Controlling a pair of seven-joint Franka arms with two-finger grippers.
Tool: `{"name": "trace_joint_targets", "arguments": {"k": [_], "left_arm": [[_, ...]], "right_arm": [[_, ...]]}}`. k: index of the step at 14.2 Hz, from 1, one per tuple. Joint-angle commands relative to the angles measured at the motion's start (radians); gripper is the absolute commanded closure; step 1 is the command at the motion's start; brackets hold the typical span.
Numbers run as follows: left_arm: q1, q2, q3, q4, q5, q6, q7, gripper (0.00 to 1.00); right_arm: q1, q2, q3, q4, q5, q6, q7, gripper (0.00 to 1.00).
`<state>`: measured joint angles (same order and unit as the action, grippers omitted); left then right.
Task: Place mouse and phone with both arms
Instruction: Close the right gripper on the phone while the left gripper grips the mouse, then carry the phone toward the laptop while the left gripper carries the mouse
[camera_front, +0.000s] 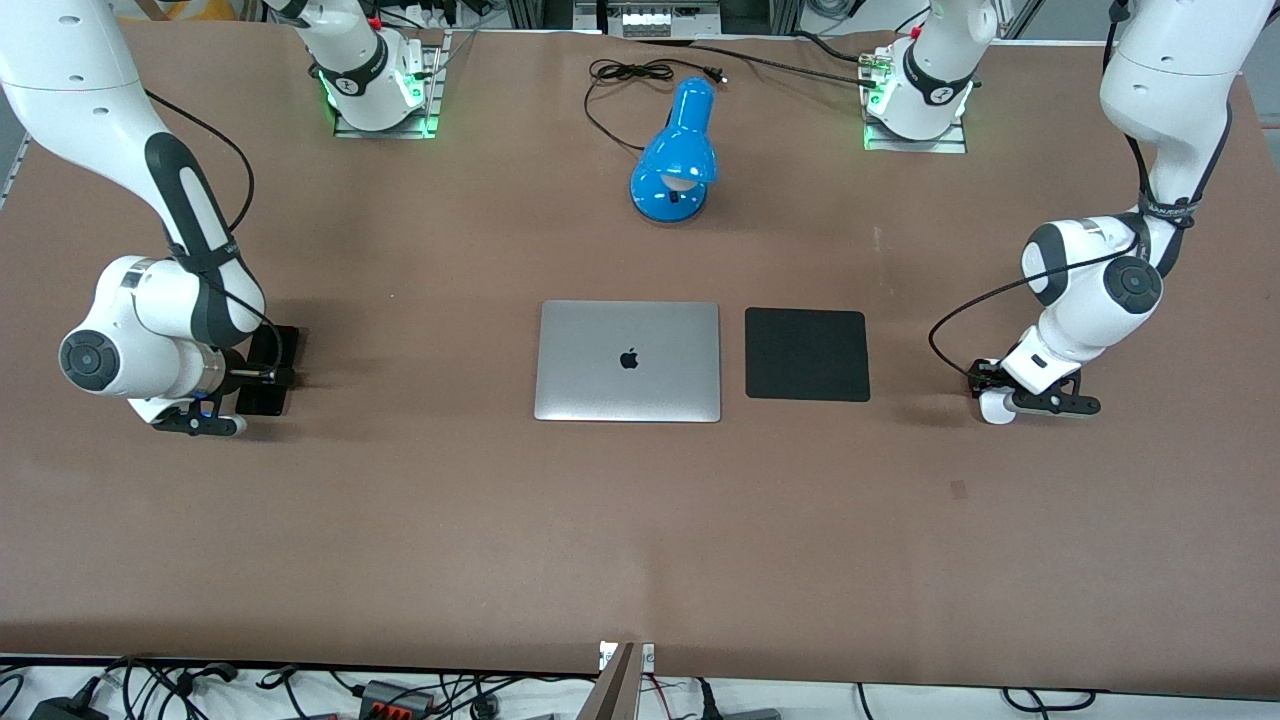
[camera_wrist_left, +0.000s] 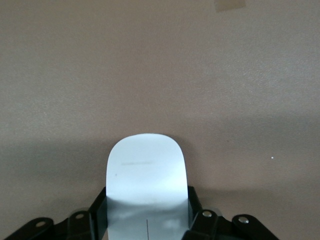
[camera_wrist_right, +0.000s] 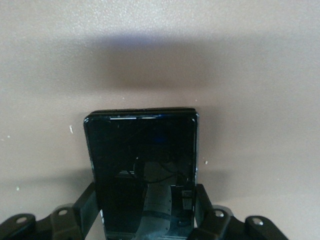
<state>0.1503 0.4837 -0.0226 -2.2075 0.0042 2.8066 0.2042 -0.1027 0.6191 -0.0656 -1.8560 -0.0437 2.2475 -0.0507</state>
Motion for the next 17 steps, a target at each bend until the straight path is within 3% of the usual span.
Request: {"name": "trace_joint_targets", "arguments": {"k": [1, 5, 8, 12, 17], "left_arm": [[0.012, -0.007, -0.010, 0.002, 0.022, 0.008, 0.000, 0.68], [0.012, -0.019, -0.010, 0.015, 0.022, 0.001, 0.001, 0.68], [0.009, -0.075, -0.011, 0.044, 0.022, -0.094, 0.004, 0.67], [0.005, -0.142, -0.013, 0.202, 0.022, -0.446, 0.004, 0.67], [-0.002, -0.154, -0.014, 0.533, 0.022, -0.942, 0.009, 0.66]], "right_arm": [[0.000, -0.012, 0.019, 0.001, 0.010, -0.005, -0.012, 0.80], [0.015, -0.053, 0.032, 0.049, 0.007, -0.081, -0.014, 0.79], [0.026, -0.079, 0.095, 0.106, 0.010, -0.178, 0.003, 0.79], [0.029, -0.073, 0.194, 0.121, 0.044, -0.203, 0.017, 0.79], [0.130, -0.036, 0.214, 0.123, 0.070, -0.152, 0.194, 0.79]]}}
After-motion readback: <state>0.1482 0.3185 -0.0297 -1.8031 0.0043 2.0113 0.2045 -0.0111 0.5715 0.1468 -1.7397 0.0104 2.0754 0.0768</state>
